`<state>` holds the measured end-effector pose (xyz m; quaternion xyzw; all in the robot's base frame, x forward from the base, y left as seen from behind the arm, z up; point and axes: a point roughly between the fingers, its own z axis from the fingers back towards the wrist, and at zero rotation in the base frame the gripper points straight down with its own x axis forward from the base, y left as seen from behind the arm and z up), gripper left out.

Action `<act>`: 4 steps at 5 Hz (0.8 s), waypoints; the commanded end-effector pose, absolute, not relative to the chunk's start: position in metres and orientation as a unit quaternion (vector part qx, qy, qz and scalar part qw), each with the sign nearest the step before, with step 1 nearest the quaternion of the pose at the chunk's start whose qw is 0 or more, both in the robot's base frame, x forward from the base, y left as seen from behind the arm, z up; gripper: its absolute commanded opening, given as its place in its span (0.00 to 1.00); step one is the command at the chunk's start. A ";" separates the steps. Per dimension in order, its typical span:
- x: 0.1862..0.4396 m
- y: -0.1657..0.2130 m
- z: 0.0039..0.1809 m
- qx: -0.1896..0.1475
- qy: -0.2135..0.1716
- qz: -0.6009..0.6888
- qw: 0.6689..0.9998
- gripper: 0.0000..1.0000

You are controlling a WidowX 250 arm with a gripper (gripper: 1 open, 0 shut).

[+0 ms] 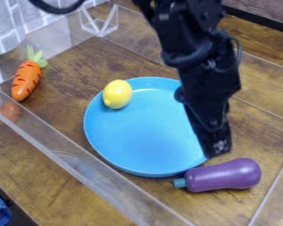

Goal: Put the purple eggplant on the blue tray

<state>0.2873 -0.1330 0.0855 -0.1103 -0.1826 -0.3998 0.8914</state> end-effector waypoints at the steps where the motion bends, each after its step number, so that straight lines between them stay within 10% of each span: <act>1: 0.287 -0.142 0.084 -0.113 -0.198 -0.414 0.881 1.00; 4: 0.289 -0.154 0.047 -0.119 -0.162 -0.431 0.880 1.00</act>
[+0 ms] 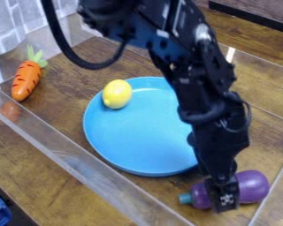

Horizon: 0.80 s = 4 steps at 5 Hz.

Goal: Put the purple eggplant on the blue tray

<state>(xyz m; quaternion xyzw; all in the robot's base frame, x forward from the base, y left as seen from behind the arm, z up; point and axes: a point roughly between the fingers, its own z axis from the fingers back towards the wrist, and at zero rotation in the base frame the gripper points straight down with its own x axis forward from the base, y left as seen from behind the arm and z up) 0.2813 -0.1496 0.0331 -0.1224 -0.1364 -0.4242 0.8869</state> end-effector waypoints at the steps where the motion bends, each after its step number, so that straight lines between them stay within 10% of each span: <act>1: 0.291 -0.157 0.036 -0.121 -0.155 -0.433 0.880 1.00; 2: 0.293 -0.157 0.033 -0.121 -0.150 -0.432 0.881 0.00; 4: 0.290 -0.151 0.045 -0.117 -0.152 -0.426 0.884 0.00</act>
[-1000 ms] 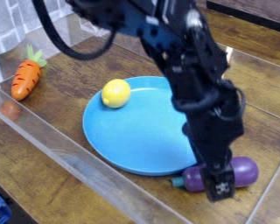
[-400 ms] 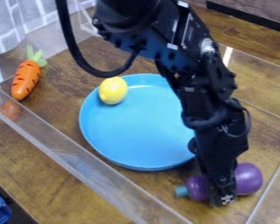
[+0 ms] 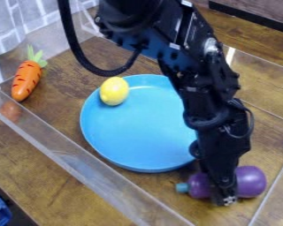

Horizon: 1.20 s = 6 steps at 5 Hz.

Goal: Put the purple eggplant on the blue tray

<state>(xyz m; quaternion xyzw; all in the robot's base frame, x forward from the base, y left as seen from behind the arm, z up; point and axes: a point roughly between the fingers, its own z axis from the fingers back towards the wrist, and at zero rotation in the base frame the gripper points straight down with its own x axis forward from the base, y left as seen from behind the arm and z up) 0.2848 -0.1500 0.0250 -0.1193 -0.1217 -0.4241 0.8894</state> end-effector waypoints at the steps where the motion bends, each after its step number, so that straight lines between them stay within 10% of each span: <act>1: 0.289 -0.148 0.051 -0.115 -0.153 -0.422 0.886 0.00; 5: 0.305 -0.107 0.109 -0.081 -0.189 -0.388 0.898 0.00; 6: 0.299 -0.114 0.100 -0.087 -0.190 -0.393 0.896 1.00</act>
